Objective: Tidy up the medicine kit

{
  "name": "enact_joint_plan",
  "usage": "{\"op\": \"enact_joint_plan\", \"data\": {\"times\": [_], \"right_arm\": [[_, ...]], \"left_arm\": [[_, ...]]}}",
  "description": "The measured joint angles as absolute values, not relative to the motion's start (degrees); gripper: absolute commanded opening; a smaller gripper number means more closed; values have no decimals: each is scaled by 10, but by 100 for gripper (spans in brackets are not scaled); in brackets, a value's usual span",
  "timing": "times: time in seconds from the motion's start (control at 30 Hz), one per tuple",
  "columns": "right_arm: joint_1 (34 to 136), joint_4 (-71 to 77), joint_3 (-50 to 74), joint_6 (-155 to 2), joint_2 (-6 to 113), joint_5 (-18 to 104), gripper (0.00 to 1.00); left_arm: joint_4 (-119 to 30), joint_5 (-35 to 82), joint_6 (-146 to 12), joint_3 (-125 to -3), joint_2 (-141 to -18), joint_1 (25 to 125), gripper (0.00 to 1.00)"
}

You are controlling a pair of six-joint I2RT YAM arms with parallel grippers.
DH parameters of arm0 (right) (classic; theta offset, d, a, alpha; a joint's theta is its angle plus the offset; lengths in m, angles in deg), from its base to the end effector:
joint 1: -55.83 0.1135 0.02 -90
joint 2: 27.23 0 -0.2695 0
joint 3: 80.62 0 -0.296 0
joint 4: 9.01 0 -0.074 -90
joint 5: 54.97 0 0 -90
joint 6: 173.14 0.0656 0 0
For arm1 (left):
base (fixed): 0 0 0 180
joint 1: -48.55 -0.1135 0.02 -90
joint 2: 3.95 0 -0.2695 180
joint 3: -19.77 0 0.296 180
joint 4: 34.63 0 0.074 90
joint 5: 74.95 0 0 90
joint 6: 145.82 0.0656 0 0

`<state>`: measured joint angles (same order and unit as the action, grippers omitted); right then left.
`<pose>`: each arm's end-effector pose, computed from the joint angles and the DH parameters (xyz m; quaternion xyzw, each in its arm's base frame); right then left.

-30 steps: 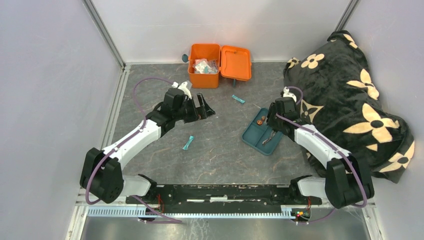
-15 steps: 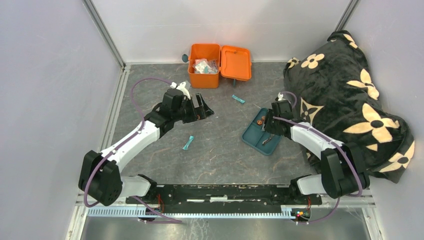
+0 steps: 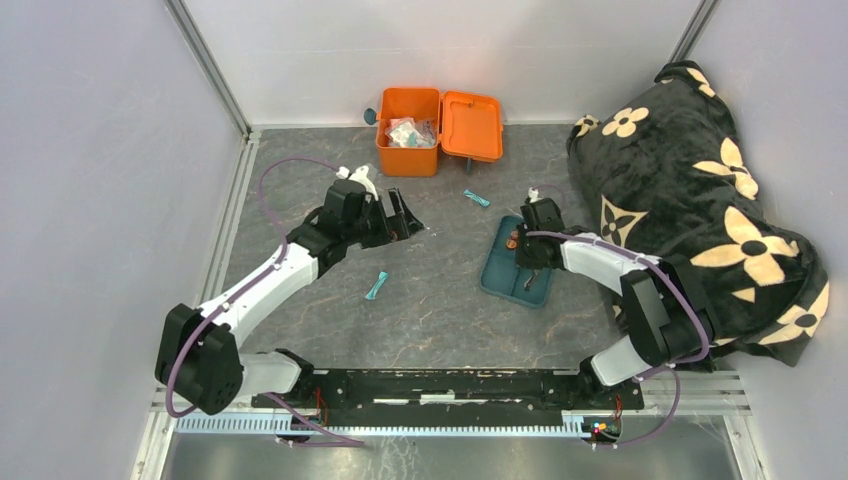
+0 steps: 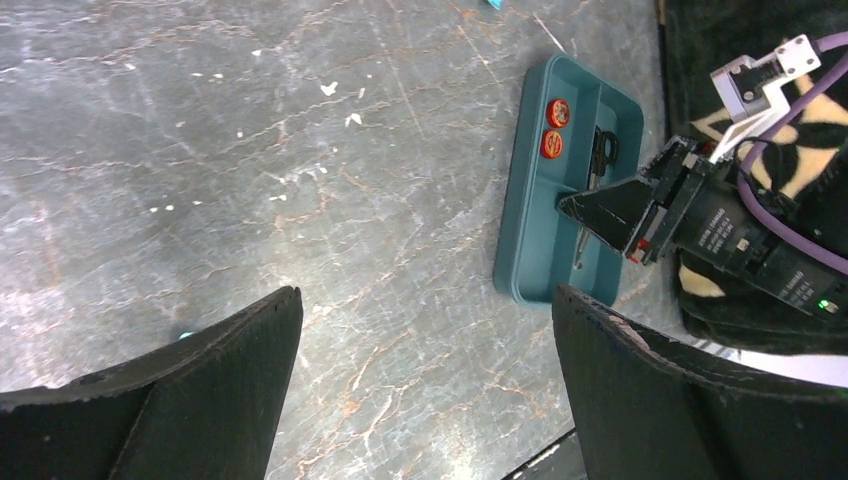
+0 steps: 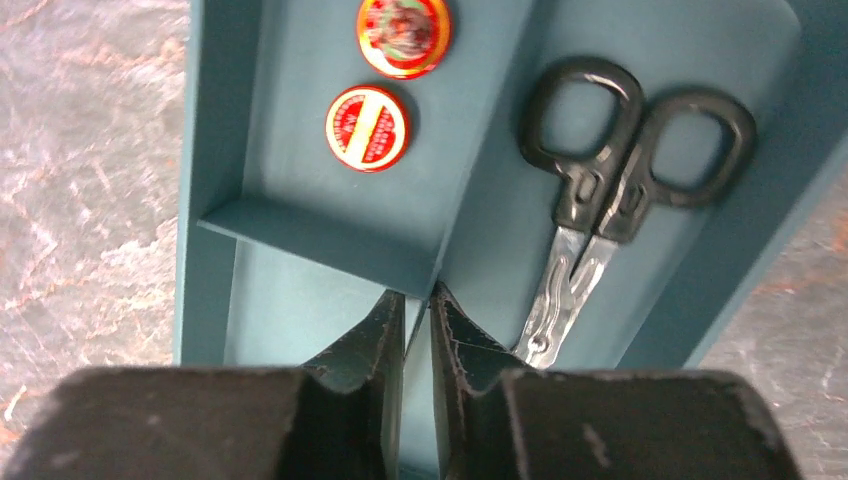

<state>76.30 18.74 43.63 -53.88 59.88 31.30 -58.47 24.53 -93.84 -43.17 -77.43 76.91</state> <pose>0.3114 0.1117 0.1089 0.0825 0.9599 0.0835 0.2547 0.3018 -0.1752 0.2394 -0.0358 0.8816 -0.3157 0.3491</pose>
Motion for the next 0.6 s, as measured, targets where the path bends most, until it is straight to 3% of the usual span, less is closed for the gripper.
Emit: {"op": "enact_joint_plan", "data": {"times": [0.23, 0.37, 0.47, 0.6], "right_arm": [[848, 218, 385, -578, 638, 290, 7], [886, 232, 356, -602, 658, 289, 7], [907, 235, 338, -616, 670, 299, 14], [925, 238, 320, -634, 679, 320, 31]], "left_arm": [[-646, 131, -938, -431, -748, 769, 100], [-672, 81, -938, -422, -730, 768, 100], [-687, 54, -938, -400, -714, 768, 100], [-710, 29, -939, -371, -701, 768, 100]]}}
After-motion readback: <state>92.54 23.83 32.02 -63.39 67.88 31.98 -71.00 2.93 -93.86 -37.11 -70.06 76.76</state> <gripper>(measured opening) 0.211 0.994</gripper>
